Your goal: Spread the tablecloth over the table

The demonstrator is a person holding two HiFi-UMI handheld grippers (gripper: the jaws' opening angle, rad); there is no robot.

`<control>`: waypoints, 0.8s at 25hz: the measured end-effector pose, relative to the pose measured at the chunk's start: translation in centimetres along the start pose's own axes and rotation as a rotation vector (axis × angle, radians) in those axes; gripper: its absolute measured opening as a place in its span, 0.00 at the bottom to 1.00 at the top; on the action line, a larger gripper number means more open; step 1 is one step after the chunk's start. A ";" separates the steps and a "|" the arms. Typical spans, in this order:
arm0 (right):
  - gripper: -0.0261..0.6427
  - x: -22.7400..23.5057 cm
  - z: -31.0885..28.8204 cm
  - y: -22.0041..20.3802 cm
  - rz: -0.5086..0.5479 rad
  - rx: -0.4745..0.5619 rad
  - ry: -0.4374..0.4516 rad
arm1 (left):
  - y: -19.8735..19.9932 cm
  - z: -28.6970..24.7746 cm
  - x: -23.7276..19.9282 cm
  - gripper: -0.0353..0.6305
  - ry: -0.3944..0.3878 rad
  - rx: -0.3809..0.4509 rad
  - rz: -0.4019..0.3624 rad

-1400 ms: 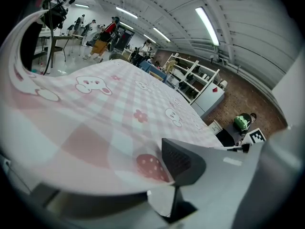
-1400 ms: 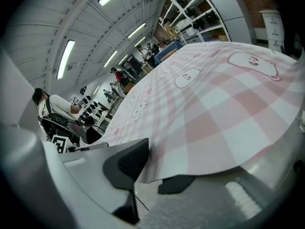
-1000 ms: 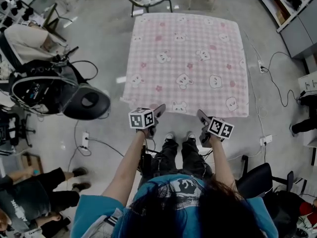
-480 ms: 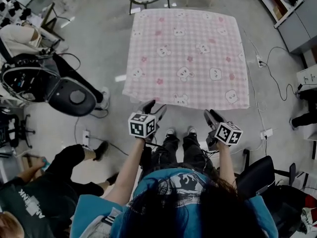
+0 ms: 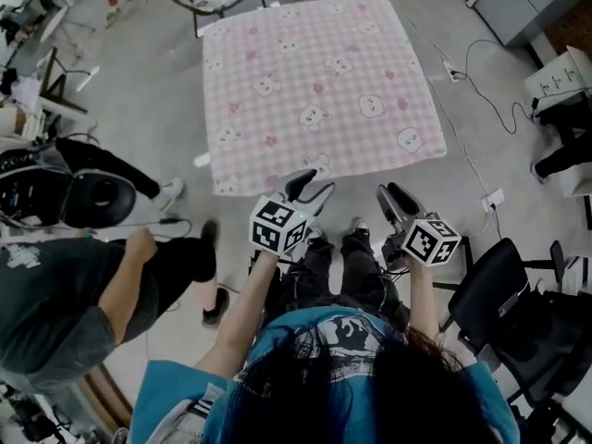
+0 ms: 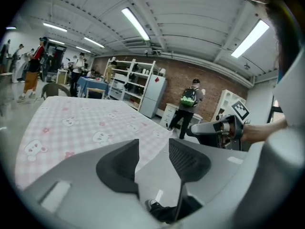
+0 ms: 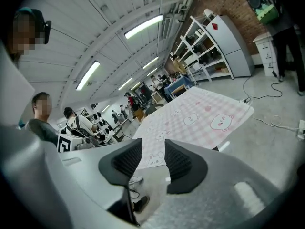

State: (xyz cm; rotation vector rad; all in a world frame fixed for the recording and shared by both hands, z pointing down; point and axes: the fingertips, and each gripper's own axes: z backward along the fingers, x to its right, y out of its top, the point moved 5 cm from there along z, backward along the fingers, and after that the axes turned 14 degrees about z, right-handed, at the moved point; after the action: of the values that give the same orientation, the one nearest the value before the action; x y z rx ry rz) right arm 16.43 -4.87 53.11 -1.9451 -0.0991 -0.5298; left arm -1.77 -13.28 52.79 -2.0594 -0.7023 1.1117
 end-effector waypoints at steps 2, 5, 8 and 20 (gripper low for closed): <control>0.25 -0.5 1.5 0.3 -0.007 0.028 -0.022 | 0.0 -0.6 1.7 0.36 -0.051 -0.030 -0.041; 0.25 -0.7 3.7 0.4 0.005 0.044 -0.057 | -0.1 -1.6 4.2 0.34 -0.125 -0.058 -0.076; 0.25 -0.5 5.5 0.3 0.018 0.059 -0.096 | -0.1 -2.5 6.3 0.33 -0.196 -0.073 -0.099; 0.22 1.2 15.2 -2.3 -0.014 0.105 -0.113 | -4.7 -5.0 15.6 0.26 -0.302 -0.122 -0.136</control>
State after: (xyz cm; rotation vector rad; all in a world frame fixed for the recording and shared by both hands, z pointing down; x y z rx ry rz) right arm 21.62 9.39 50.42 -1.8723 -0.2086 -0.4156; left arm 9.50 -0.68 50.72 -1.9279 -1.0660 1.3435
